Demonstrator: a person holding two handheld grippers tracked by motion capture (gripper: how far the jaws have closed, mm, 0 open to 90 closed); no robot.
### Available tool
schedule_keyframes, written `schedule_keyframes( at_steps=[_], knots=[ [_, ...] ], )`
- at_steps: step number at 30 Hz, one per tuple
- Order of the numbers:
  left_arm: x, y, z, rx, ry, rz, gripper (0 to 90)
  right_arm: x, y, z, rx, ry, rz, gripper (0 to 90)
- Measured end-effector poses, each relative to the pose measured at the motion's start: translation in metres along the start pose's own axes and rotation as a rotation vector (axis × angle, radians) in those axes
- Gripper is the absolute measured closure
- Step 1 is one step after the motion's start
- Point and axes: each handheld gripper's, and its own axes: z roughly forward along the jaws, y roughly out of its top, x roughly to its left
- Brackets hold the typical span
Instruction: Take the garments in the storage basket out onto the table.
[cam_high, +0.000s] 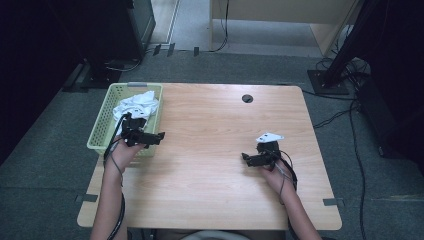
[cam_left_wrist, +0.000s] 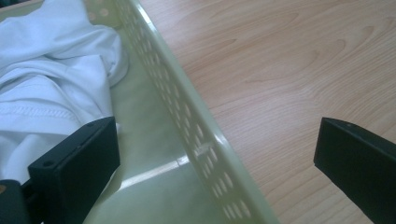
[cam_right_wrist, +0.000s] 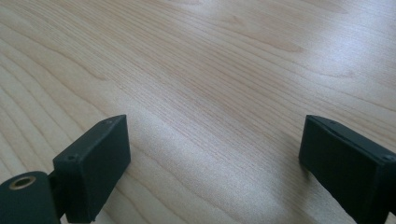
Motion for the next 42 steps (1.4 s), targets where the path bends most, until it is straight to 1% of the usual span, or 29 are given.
schedule_keyframes(
  at_steps=[6,10,19,21,23,24,25,26,29,31,32,35,38,42],
  knots=[
    [0.007,-0.003,-0.002,-0.003,0.020,-0.016,0.3,0.000,0.000,0.000,0.000,0.000,0.000,8.5],
    [0.011,-0.004,-0.003,-0.010,0.022,-0.028,0.3,0.000,0.000,0.000,0.000,0.000,0.000,8.5],
    [0.017,-0.007,-0.002,-0.016,0.040,-0.031,0.3,0.000,0.000,0.000,0.000,0.000,-0.001,8.5],
    [0.017,-0.006,0.000,-0.015,0.043,-0.049,0.3,0.000,0.000,0.000,0.000,0.000,-0.001,8.5],
    [0.018,-0.004,0.003,-0.025,0.039,-0.056,0.3,0.000,0.000,0.000,0.000,0.000,0.001,8.5],
    [0.018,-0.003,0.005,-0.013,0.034,-0.056,0.3,0.000,0.000,0.000,0.000,-0.001,0.002,8.5],
    [0.018,-0.003,0.006,0.002,0.040,-0.054,3.0,0.000,0.000,0.000,0.001,-0.002,0.002,8.5],
    [0.020,-0.002,0.006,0.008,0.033,-0.062,3.4,0.000,0.000,0.000,0.001,-0.002,0.002,8.5],
    [0.024,-0.002,0.005,0.004,0.012,-0.085,3.3,0.000,0.000,0.000,0.001,-0.003,0.003,8.5],
    [0.025,-0.003,0.004,0.001,0.007,-0.090,3.3,0.000,0.000,0.000,0.000,-0.002,0.002,8.5],
    [0.026,-0.002,0.003,0.001,0.012,-0.089,3.3,0.000,0.000,0.000,0.001,-0.003,0.003,8.5],
    [0.028,0.000,0.002,0.000,0.051,-0.070,3.3,0.000,0.000,0.000,0.001,-0.003,0.003,8.5],
    [0.031,0.004,0.002,-0.013,0.055,-0.073,2.9,0.000,0.000,0.000,0.000,-0.002,0.002,8.5],
    [0.033,0.008,0.005,-0.007,0.062,-0.085,2.7,0.000,0.000,0.000,0.001,-0.002,0.002,8.5]
  ],
)
